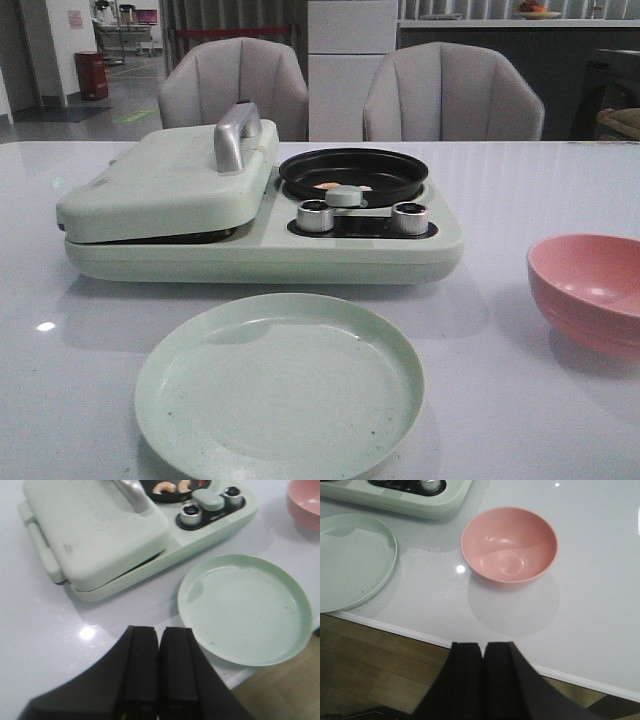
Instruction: Make breakfast with bread and shrimp
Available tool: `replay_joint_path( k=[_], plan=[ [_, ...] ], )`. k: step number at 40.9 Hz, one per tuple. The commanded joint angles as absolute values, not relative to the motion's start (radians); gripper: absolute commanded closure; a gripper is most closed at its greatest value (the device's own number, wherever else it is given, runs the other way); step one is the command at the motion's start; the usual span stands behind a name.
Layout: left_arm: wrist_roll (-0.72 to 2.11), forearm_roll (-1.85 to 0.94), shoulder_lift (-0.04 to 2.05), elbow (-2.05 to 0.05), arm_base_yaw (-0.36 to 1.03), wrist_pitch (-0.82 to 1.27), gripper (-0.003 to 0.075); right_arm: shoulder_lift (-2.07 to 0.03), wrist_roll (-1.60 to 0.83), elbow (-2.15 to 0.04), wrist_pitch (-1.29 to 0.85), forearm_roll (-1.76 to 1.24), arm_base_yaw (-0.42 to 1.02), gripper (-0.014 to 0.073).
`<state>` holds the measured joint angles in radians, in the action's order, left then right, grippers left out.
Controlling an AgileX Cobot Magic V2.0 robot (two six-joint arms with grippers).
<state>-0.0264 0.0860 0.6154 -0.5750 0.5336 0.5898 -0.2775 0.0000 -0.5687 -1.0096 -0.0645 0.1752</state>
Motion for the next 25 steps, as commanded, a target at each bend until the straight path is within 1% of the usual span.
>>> replay_joint_path(
  k=[1,6,12,17,25],
  plan=[
    [-0.038,0.104,0.55,-0.532,0.456,0.428,0.0619,-0.288,-0.006,-0.595,-0.937,-0.063,0.179,0.0559],
    [-0.038,0.03,0.423,-0.403,0.319,0.315,0.0619,-0.288,-0.006,-0.595,-0.937,-0.064,0.179,0.0559],
    [-0.038,0.0,0.258,-0.243,0.207,0.203,0.0619,-0.288,-0.006,-0.595,-0.937,-0.064,0.179,0.0559],
    [-0.038,0.0,0.128,-0.116,0.148,0.128,0.0619,-0.288,-0.006,-0.595,-0.937,-0.064,0.179,0.0559],
    [-0.038,0.0,0.032,0.011,0.095,-0.05,0.0619,-0.288,-0.006,-0.595,-0.937,-0.064,0.179,0.0559]
  ],
)
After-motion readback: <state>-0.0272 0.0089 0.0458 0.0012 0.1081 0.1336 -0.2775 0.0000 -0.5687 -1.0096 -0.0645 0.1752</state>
